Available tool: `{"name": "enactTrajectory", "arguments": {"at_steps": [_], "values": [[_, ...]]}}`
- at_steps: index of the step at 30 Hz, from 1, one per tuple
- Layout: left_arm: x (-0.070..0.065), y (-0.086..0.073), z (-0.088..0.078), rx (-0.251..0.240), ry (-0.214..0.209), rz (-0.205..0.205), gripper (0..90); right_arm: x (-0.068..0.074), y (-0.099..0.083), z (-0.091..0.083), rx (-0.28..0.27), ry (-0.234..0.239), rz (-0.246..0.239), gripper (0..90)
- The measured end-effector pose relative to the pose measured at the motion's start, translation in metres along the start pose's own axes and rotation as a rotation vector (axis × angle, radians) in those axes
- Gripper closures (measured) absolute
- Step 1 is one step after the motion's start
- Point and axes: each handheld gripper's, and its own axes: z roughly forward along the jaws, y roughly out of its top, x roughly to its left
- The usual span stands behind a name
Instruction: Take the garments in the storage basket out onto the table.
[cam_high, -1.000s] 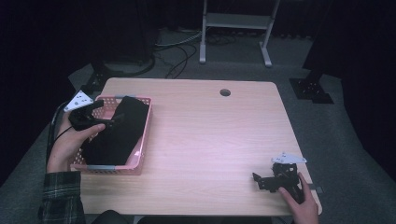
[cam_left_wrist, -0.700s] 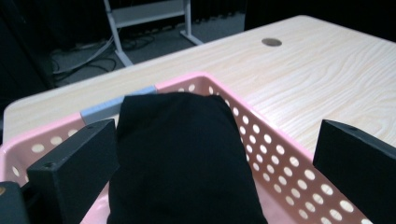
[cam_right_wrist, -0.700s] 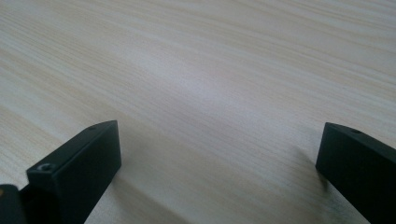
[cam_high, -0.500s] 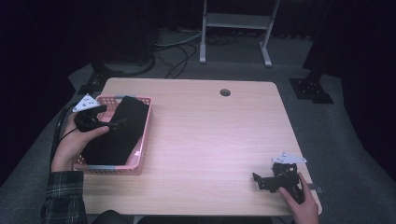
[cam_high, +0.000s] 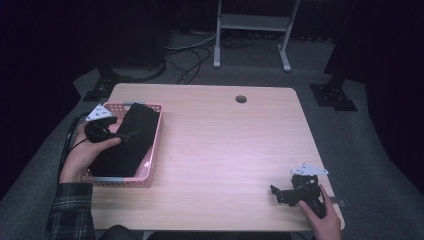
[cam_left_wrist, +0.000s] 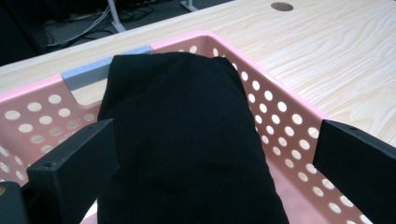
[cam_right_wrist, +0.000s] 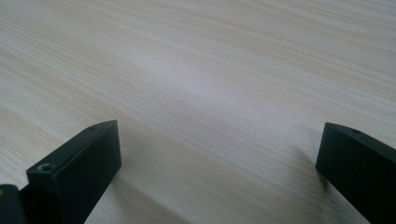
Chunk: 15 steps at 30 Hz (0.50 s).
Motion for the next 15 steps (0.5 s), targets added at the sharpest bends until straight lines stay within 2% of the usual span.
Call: {"name": "enactTrajectory", "arguments": {"at_steps": [15], "values": [[0.003,-0.011,0.017,0.061,0.026,-0.003,0.0,0.000,0.000,0.000,0.000,0.000,0.000,0.0]]}}
